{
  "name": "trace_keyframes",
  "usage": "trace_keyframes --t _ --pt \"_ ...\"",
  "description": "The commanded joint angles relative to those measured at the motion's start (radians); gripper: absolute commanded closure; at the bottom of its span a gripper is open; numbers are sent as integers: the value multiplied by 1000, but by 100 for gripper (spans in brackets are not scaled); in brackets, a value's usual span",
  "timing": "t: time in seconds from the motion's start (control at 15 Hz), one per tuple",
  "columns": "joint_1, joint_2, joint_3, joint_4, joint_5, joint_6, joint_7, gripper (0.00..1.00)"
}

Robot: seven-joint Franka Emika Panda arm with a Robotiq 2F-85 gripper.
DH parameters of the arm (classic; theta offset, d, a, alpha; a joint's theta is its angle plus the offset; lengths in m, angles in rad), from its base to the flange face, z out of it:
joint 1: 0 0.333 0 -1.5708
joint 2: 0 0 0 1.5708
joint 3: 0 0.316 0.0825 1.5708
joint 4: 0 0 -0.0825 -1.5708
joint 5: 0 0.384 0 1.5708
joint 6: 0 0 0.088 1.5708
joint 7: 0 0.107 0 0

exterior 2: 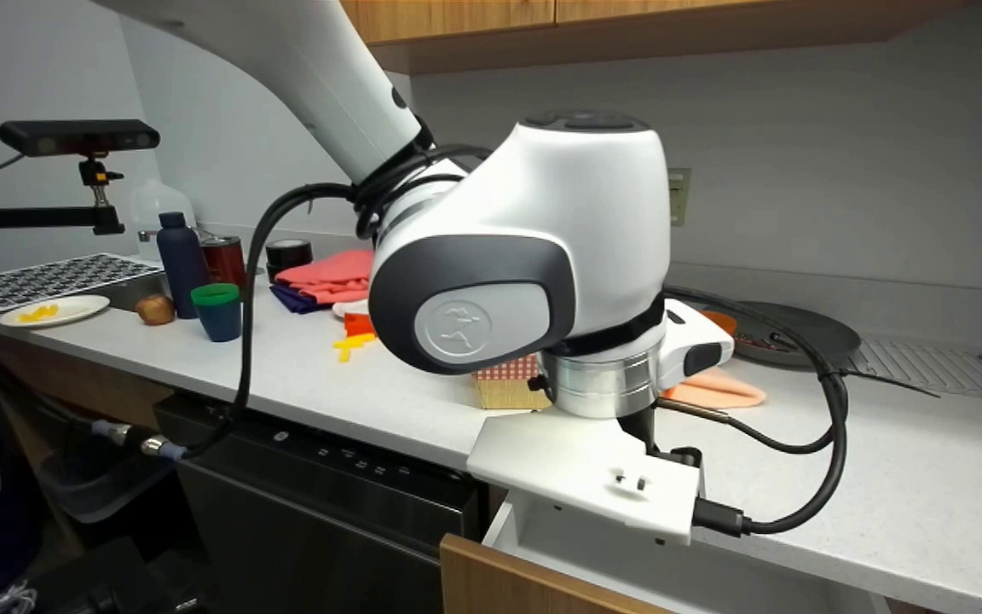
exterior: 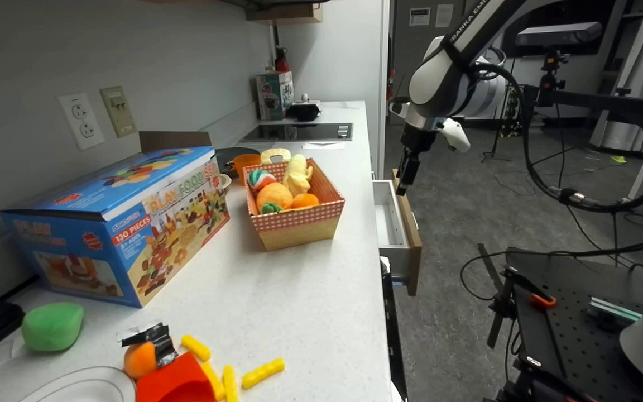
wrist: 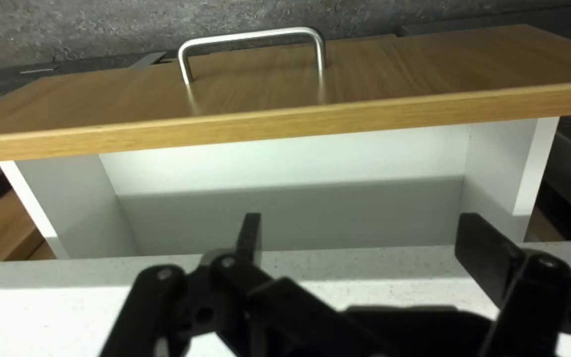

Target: Push the drawer closed, open the drawer, place the pineapple and watermelon plush toy inside the drawer then close it.

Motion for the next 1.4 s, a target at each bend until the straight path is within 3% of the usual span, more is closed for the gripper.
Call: trace_keyframes --t 0.0,0.6,0.67,1.07,1.33 --pt "-5 92 26 67 65 38 -64 0" --pt "-26 245 24 162 39 35 -52 0" --pt "-65 261 55 178 9 31 -29 0" --pt "-121 352 63 264 -57 -11 0 0" --pt "-77 369 -20 279 -186 -72 140 0"
